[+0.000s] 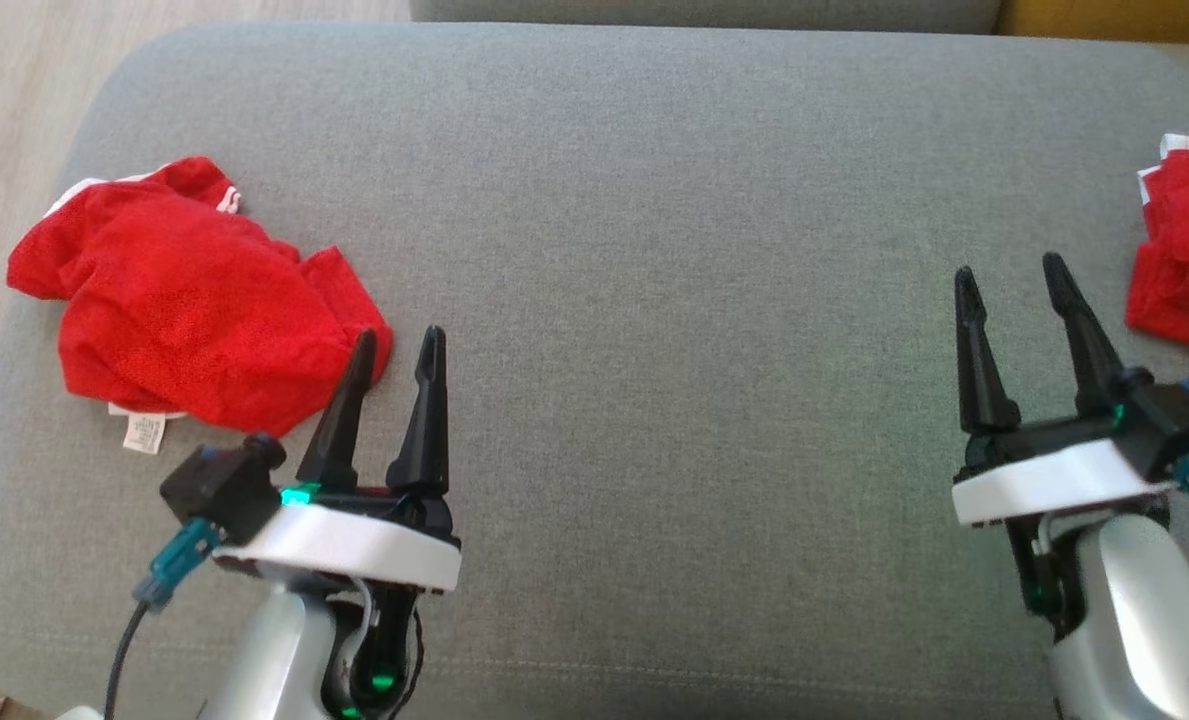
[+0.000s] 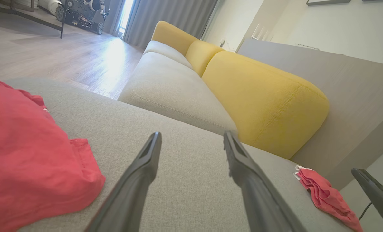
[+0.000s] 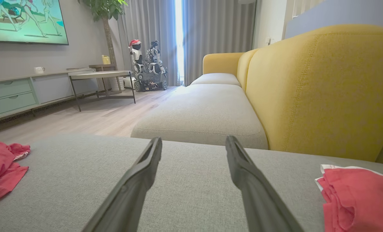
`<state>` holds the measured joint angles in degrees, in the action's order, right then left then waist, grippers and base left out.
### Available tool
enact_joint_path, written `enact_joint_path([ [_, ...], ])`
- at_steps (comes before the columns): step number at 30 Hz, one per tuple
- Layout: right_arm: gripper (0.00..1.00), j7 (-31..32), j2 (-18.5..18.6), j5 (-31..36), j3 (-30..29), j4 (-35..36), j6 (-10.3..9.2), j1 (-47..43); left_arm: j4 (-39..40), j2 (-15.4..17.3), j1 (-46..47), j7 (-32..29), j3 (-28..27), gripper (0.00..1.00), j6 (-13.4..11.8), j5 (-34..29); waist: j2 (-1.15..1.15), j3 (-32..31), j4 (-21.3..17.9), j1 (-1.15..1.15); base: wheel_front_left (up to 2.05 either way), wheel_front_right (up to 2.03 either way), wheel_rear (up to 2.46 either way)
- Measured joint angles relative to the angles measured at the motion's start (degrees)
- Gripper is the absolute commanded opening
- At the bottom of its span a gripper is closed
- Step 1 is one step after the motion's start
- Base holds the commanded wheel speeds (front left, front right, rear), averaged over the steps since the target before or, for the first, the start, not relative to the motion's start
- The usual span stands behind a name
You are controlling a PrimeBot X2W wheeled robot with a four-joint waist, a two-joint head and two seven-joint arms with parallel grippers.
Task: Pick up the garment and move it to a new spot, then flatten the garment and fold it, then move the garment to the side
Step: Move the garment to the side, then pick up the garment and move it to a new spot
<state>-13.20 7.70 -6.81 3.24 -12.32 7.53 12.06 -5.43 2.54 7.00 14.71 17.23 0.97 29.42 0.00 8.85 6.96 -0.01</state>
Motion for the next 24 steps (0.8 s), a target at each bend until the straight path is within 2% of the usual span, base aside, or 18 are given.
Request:
enact_joint_path([
  [11,1.0,-1.01,-2.42,0.33,-2.53,1.41,0.0,-2.8,-0.08,0.16,-1.05,0.0,-1.1,1.0,0.01,-0.01,0.0,-1.4,-1.05,0.0,0.0,0.0,0.0],
  [24,1.0,-1.02,-2.71,0.77,-2.47,1.33,0.0,-3.39,-0.07,0.16,-1.07,0.0,-0.97,1.0,0.03,-0.01,0.0,-2.1,-1.72,0.0,0.0,0.0,0.0],
])
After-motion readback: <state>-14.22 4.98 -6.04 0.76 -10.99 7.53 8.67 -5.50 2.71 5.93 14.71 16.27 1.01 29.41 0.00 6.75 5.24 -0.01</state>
